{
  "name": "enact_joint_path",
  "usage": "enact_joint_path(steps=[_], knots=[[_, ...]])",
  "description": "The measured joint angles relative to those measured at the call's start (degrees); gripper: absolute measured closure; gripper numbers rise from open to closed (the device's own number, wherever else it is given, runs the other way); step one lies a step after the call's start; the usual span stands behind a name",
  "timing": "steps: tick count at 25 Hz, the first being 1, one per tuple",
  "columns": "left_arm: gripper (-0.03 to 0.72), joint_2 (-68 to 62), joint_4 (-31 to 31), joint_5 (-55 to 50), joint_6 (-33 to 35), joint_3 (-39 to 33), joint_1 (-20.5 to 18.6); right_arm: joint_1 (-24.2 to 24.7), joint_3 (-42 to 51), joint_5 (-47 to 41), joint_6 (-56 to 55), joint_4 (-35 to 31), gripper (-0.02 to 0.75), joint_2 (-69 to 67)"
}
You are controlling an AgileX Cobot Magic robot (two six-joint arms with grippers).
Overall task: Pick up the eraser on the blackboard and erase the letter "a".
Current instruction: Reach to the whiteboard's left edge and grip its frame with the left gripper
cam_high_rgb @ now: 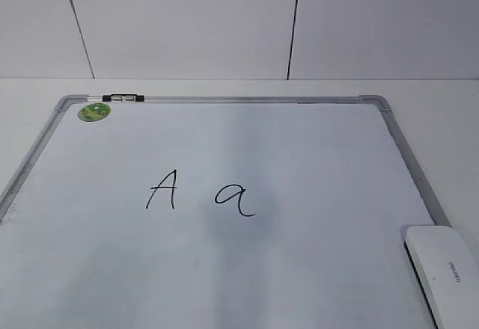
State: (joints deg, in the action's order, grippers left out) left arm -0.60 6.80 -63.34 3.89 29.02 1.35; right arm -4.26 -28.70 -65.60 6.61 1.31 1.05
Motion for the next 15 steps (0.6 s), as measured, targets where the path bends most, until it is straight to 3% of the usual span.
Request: enact_joint_path(steps=[15], knots=[[0.199,0.0,0.0,0.0,0.0,0.0,0.0,0.0,0.0,0.0,0.0,0.0,0.146,0.0]])
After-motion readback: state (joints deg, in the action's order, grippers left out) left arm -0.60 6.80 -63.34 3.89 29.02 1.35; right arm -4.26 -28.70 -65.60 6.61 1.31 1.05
